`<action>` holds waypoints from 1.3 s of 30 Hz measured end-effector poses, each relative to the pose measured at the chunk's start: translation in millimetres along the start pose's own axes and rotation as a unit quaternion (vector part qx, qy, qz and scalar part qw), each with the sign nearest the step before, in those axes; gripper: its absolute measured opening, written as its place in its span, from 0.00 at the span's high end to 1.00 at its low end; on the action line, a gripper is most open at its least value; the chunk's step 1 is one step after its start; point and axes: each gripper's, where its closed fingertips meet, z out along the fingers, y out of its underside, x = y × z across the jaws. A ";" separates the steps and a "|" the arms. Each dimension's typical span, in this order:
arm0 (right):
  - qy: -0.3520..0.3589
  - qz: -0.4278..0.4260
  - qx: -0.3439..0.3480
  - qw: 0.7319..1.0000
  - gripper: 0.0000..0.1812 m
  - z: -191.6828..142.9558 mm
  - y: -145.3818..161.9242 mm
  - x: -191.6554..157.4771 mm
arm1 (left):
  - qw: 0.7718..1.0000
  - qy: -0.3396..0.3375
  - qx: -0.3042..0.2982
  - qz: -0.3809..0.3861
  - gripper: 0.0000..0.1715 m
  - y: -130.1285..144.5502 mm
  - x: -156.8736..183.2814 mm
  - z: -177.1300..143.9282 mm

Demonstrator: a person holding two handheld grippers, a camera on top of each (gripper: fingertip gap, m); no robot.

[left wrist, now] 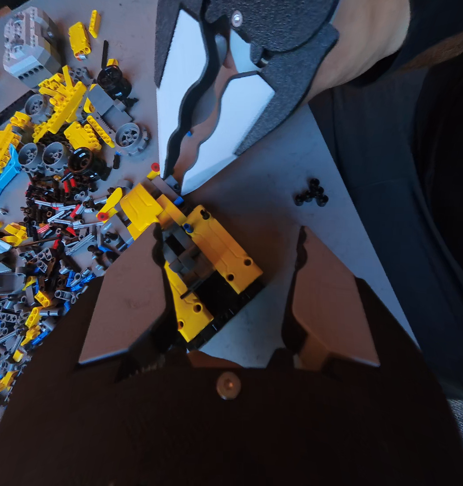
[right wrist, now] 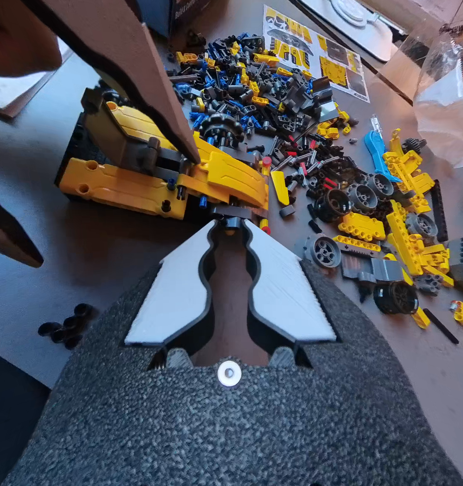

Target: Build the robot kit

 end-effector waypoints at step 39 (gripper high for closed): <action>-0.096 0.113 0.016 0.989 0.91 4.1 -8.0 0.5 | 1.000 -0.005 0.002 -0.011 0.40 3.7 -2.4 -1.2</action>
